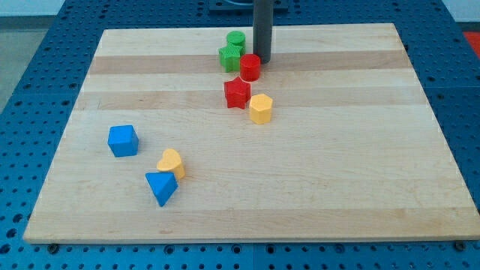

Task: Push green circle along with green star a bit down

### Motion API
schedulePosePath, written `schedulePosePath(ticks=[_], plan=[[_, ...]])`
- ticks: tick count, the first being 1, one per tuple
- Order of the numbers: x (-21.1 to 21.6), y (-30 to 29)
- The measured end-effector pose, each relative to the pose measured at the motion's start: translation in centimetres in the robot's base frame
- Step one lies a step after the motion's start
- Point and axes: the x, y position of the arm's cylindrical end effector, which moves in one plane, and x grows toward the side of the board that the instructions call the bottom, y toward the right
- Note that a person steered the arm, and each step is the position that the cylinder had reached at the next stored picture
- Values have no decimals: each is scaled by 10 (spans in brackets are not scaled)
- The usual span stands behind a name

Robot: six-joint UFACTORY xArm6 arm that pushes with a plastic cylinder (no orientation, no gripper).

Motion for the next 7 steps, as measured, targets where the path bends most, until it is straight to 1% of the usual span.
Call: schedulePosePath(ticks=[2,3,4,5,6,7], plan=[[48,-29],[37,-28],[8,-12],[-15,20],[-52,30],[-75,11]])
